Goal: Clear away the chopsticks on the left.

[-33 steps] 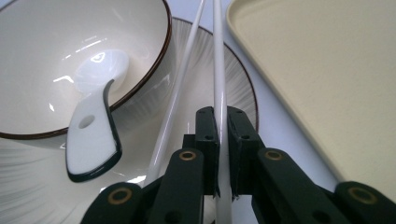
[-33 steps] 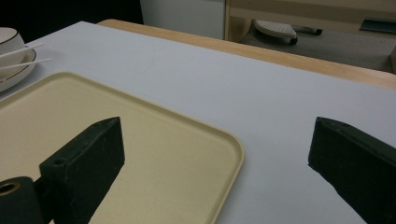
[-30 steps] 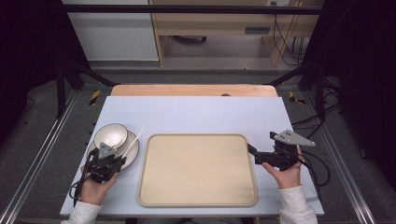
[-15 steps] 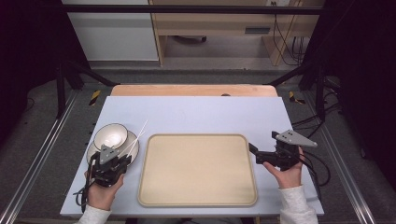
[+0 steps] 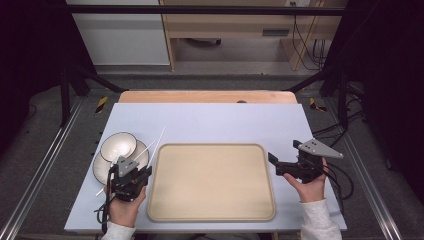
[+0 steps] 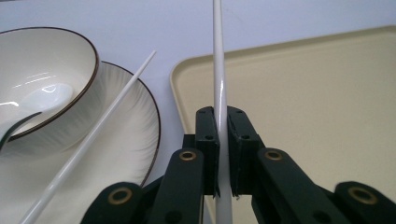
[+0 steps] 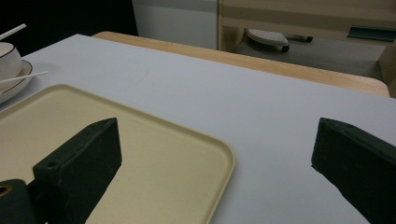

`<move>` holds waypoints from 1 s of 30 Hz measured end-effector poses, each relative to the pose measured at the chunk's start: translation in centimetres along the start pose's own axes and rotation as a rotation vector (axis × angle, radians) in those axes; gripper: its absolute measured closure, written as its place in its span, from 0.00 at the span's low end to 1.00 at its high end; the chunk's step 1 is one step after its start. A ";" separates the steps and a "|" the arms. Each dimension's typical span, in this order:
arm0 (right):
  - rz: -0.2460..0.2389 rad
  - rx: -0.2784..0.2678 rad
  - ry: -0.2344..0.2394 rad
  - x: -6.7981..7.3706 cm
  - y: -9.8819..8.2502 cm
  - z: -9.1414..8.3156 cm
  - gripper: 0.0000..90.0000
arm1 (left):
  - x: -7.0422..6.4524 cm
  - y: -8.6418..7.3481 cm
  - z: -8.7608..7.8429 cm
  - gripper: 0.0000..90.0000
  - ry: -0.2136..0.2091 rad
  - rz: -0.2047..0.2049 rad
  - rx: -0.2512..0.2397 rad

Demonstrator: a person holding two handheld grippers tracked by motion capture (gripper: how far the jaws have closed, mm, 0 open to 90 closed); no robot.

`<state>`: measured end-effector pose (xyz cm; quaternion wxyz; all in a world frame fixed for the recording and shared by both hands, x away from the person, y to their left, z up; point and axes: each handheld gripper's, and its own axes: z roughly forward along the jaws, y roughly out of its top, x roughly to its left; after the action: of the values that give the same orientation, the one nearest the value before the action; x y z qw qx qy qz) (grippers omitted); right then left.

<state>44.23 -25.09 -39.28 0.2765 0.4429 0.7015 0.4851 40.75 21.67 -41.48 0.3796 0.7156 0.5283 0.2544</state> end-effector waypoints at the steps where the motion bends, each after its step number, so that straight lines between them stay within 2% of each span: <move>1: 0.005 -0.002 0.003 0.0 0.0 0.0 0.02 | -0.5 0.1 0.2 0.94 0.000 -0.011 -0.004; 8: 0.003 -0.002 0.009 0.0 0.0 -0.1 0.03 | -1.8 0.0 0.8 0.94 0.009 -0.033 -0.023; 11: 0.002 0.002 0.010 0.1 0.0 0.0 0.03 | -2.4 -0.4 1.3 0.94 -0.004 -0.046 -0.021; 13: 0.005 0.003 0.012 0.1 0.0 0.0 0.03 | -2.8 -0.7 1.6 0.94 0.005 -0.056 -0.022; 14: 0.005 0.003 0.012 0.1 0.0 0.0 0.03 | -2.9 -0.8 1.6 0.94 0.003 -0.058 -0.021; 17: 0.006 0.007 0.016 0.1 0.0 0.1 0.03 | -3.1 -1.7 1.8 0.94 0.007 -0.118 -0.043; 30: -0.001 0.034 0.024 0.4 -0.3 0.8 0.03 | -3.5 -4.3 3.2 0.94 0.036 -0.165 -0.027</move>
<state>44.61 -24.37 -39.84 0.2606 0.4413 0.7132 0.4782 39.70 18.08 -46.69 0.3994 0.6598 0.5886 0.2424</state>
